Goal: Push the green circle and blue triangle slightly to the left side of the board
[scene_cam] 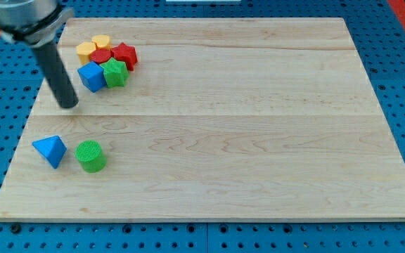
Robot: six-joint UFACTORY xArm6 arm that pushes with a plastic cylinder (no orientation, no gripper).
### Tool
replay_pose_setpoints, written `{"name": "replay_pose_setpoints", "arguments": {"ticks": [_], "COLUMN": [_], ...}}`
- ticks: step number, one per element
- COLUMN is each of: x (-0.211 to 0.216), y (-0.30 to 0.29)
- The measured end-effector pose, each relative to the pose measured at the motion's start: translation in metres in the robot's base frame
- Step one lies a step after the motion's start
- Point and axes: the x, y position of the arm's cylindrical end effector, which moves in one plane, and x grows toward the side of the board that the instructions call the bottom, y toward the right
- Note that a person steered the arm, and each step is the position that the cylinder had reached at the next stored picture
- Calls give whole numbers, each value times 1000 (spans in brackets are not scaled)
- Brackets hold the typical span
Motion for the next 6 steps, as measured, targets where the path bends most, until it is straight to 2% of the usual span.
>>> {"name": "replay_pose_setpoints", "arguments": {"ticks": [1,2,4,5,6], "x": [5,94,76,85,131], "y": [81,118,-28,-1,3]}}
